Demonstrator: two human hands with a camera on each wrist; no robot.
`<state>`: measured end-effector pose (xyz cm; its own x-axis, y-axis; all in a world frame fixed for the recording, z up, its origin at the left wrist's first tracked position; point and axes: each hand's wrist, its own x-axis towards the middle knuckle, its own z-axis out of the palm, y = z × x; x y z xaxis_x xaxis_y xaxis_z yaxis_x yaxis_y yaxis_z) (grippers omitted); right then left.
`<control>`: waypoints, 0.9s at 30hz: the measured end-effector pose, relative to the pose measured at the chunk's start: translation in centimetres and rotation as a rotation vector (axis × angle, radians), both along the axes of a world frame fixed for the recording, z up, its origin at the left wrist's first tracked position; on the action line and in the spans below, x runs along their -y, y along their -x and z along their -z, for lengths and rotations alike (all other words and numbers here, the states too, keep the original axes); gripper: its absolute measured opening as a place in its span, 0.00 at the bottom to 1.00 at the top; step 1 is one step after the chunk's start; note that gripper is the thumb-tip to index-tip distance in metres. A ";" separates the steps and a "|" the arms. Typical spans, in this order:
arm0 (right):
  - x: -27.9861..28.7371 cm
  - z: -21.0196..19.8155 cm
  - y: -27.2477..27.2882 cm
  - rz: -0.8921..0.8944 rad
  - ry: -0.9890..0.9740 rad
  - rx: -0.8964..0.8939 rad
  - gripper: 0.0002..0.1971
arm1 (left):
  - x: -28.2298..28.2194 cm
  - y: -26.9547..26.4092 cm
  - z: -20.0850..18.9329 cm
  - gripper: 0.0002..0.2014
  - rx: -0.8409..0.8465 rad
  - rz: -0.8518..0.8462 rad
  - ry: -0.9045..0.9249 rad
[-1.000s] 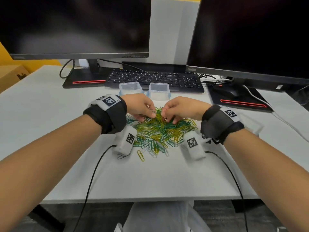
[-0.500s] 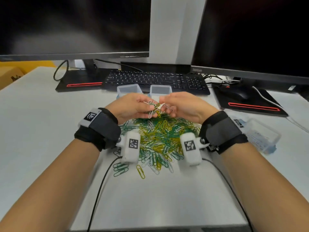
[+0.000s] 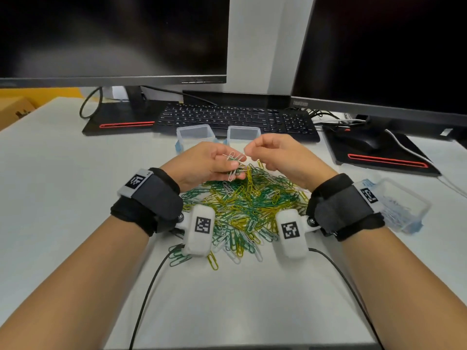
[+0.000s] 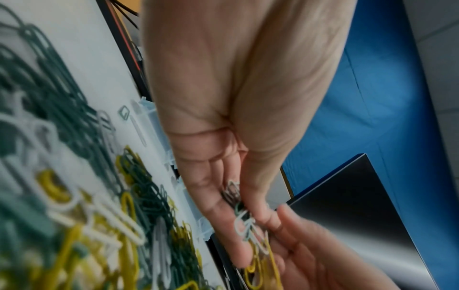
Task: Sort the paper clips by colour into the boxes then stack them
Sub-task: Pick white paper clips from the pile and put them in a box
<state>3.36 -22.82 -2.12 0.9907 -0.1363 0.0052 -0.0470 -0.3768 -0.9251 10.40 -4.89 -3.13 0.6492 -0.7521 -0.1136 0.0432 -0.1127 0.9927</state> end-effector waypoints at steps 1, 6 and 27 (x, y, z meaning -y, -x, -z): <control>-0.3 -0.1 0.0 -0.011 0.041 0.052 0.03 | 0.1 0.0 0.0 0.13 0.004 0.004 -0.003; -1.0 0.7 -0.3 -0.154 0.108 0.128 0.05 | 0.2 0.2 0.2 0.15 0.011 0.057 0.035; -0.5 1.1 -0.4 0.023 -0.476 -0.071 0.05 | -0.5 0.1 0.0 0.18 -0.100 -0.033 0.155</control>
